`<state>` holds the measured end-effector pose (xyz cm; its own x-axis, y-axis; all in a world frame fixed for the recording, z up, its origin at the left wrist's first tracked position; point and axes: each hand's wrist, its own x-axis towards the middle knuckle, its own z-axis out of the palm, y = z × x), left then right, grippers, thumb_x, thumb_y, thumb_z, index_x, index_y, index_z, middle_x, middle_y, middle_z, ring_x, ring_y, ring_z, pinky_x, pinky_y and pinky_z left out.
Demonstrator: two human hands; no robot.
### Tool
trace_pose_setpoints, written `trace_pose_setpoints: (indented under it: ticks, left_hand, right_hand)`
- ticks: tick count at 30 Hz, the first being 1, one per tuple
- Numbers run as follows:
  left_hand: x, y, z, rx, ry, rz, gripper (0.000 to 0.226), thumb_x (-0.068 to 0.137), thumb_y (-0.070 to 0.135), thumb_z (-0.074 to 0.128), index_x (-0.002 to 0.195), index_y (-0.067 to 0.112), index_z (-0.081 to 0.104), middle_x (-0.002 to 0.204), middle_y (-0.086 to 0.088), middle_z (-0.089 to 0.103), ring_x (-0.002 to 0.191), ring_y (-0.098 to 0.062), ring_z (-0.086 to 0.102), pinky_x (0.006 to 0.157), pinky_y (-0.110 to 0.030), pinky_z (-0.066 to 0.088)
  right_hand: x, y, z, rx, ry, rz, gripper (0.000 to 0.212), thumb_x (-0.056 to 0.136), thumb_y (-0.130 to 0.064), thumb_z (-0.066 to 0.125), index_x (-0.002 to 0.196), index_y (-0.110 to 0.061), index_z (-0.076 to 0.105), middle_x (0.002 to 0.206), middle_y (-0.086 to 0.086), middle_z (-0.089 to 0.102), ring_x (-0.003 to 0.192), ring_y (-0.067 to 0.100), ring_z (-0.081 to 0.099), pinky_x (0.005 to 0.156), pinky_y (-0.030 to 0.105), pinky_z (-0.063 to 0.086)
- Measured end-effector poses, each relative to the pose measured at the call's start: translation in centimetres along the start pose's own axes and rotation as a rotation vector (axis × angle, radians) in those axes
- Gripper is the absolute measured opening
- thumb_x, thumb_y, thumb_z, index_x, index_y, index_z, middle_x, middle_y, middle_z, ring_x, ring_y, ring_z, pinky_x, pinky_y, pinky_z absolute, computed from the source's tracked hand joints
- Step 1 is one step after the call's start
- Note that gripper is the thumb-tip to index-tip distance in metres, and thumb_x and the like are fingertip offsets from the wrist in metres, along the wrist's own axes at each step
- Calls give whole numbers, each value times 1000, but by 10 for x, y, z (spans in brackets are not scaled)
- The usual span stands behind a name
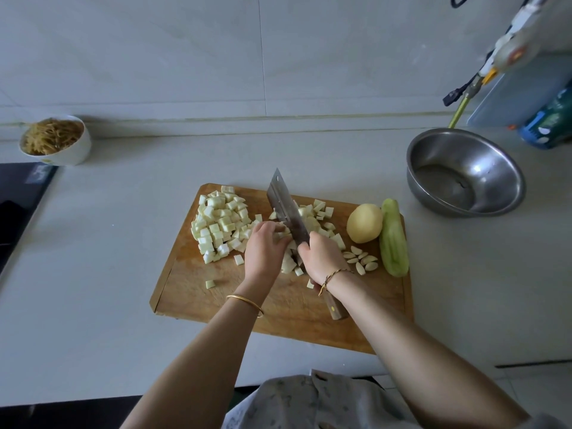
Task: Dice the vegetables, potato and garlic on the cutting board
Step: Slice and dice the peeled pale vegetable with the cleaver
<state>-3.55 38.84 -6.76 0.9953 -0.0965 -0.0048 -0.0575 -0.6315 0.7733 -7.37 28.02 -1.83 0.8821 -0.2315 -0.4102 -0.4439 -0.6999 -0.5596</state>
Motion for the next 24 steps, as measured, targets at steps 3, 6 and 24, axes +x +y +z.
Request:
trace_pose_setpoints:
  ticks: [3,6,24]
  left_hand:
    - [-1,-1,-2,-25,-7,-3,25,87,21,68,109,10,65,111,1,59,98,-12,56,79,-20,41]
    - [-3,-1,-4,-32,-14,1,27,86,21,68,111,10,65,113,1,59,96,-7,52,79,-19,40]
    - [-6,-6,-8,35,32,2,22,88,13,65,110,8,66,108,-5,62,93,-18,59,82,-29,49]
  right_hand:
    - [-7,6,-1,34,51,-22,28,98,-20,36,71,-13,38,69,4,47,67,28,56,59,36,46]
    - [-17,8,-5,63,88,-48,26,98,-19,35,76,-8,44,66,6,48,57,24,50,52,32,40]
    - [-29,-2,-16,26,36,-48,24,98,-20,33,95,-3,50,76,14,59,54,26,56,51,36,49]
